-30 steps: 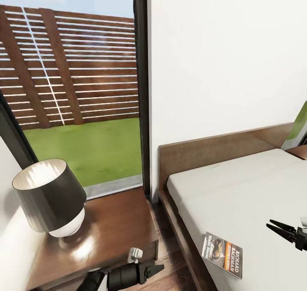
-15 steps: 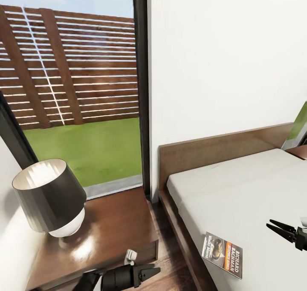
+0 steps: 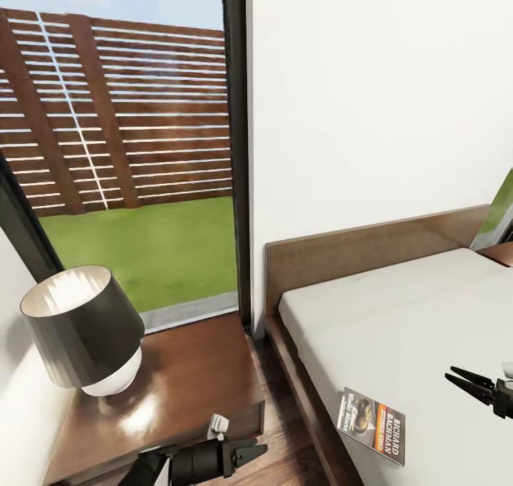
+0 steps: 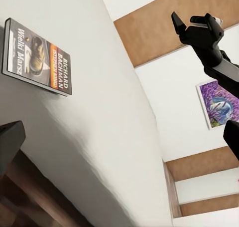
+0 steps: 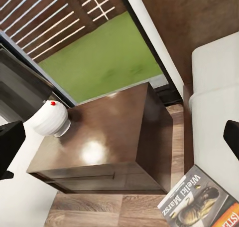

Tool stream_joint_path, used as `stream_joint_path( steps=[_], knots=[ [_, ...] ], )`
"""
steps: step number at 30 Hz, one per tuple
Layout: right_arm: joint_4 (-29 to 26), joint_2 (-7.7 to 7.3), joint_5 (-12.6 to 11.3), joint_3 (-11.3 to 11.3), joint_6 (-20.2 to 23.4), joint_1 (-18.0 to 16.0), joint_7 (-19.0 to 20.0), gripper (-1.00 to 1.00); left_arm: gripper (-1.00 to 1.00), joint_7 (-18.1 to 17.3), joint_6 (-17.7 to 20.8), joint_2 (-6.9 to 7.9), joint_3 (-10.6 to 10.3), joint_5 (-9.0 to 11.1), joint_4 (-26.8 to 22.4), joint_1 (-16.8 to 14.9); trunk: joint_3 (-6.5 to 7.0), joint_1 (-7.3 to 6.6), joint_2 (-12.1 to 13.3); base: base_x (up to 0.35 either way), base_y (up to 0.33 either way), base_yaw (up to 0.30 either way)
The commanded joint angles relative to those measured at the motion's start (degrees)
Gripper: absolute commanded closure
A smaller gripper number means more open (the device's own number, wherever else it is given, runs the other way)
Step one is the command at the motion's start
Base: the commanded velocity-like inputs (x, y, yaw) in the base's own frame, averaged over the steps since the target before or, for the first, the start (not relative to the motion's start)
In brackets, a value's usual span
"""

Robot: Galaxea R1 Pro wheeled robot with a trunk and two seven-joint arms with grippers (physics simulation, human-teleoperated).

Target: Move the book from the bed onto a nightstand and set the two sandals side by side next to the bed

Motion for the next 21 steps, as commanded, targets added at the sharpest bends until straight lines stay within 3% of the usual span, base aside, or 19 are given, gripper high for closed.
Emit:
stream_joint_path(
  steps=[1,5,21],
  knots=[
    [0.0,-0.01,-0.2,0.0,0.6,0.0,0.2,-1.00,-1.00,-0.1,0.6,-0.11,0.3,-0.1,0.0,0.0,-0.06,0.00,0.0,0.000,0.000,0.000],
    [0.0,-0.01,-0.2,0.0,0.6,0.0,0.2,-1.00,-1.00,0.5,0.6,-0.18,0.2,-0.1,0.0,-0.1,-0.06,0.00,0.0,0.000,0.000,0.000],
    [0.0,-0.01,-0.2,0.0,0.7,0.0,0.2,-1.00,-1.00,0.4,0.7,-0.28,0.2,0.0,0.0,-0.1,-2.93,3.51,-6.5,0.000,0.000,0.000]
  ],
)
